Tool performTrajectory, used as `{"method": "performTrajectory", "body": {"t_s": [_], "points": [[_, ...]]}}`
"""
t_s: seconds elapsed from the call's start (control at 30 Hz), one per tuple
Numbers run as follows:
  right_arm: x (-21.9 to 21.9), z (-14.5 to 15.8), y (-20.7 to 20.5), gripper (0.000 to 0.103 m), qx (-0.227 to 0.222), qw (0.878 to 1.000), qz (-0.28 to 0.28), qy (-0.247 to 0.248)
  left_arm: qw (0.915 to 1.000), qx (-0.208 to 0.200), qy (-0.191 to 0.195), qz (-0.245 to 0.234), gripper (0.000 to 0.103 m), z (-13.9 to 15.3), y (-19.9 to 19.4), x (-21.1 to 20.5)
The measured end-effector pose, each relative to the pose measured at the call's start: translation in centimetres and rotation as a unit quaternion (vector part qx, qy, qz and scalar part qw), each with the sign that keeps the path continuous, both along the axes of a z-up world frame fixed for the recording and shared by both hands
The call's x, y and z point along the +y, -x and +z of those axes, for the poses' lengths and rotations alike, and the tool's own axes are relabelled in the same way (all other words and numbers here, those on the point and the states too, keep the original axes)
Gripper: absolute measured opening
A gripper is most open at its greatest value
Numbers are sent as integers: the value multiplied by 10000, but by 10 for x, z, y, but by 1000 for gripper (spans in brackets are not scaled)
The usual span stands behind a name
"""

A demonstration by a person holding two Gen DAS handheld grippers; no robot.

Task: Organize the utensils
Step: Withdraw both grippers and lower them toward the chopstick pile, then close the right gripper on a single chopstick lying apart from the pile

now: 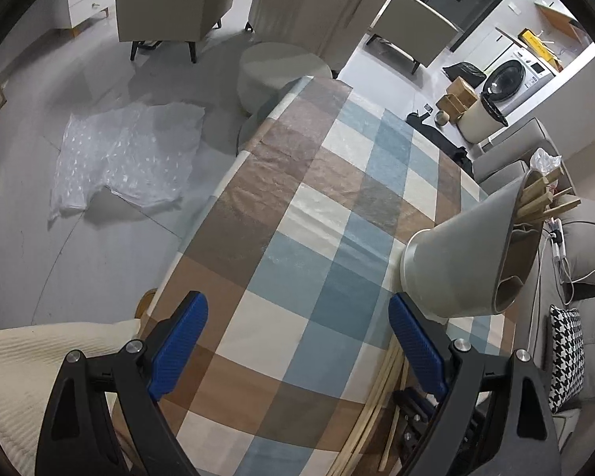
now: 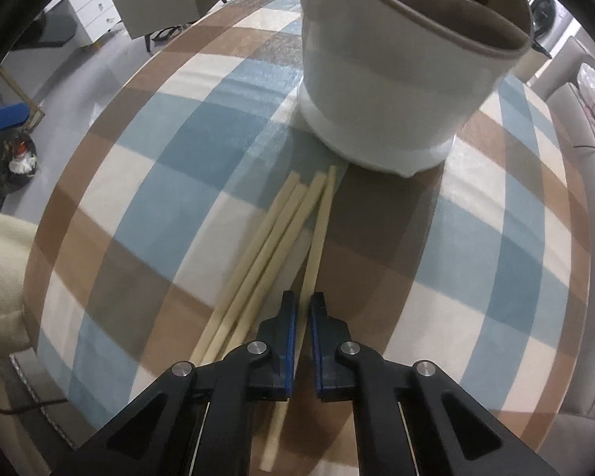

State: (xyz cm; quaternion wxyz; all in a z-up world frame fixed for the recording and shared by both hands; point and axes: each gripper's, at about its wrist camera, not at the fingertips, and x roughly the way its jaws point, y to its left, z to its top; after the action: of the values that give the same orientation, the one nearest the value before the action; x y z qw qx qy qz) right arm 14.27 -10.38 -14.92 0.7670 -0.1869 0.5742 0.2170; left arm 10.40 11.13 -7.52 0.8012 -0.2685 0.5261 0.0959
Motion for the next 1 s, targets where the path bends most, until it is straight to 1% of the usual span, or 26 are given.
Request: {"method": "performTrajectory", "body": {"t_s": [0.07,0.13,0.23,0.27,0.3,0.33,0.47,0.63,0.73,0.8,0.83,0.87,1.0], "points": [[-9,1,7,5,73,10000,-60,6,9999,-37,-62,-73,90,2,0,-3],[-23,2,15,5,242,9995,-184,-67,9998,-56,-134,-132,90,4,0,-5],[-36,4,22,6,446,9986,-266,-79,9998,-40,-94,-170,90,3,0,-6],[-37,5,23,9,486,9984,-285,-69,9998,-22,-94,-157,90,3,0,-5],[-39,6,23,9,499,9982,-314,-68,9999,-10,-75,-148,90,2,0,-5],[-39,8,22,9,471,9983,-337,-74,9999,2,-47,-145,90,1,0,-4],[-36,15,13,21,342,9988,-347,-88,9998,23,-91,-164,90,1,0,-4],[-23,14,-9,21,313,9988,-371,-62,9998,82,-109,-125,90,-2,-1,-4],[-18,16,-16,22,182,9992,-355,-49,9996,173,-162,-128,90,-5,-1,-3],[-15,19,-26,18,188,9991,-373,-92,9995,237,-180,-122,90,-9,-2,-2],[-15,20,-28,6,191,9990,-391,-134,9993,269,-207,-126,90,-10,-2,-2],[-16,22,-32,4,219,9988,-395,-195,9992,301,-232,-128,90,-11,-2,-3],[-34,32,-35,4,47,9965,-647,-535,9979,413,-452,-228,90,-17,-3,-9]]}}
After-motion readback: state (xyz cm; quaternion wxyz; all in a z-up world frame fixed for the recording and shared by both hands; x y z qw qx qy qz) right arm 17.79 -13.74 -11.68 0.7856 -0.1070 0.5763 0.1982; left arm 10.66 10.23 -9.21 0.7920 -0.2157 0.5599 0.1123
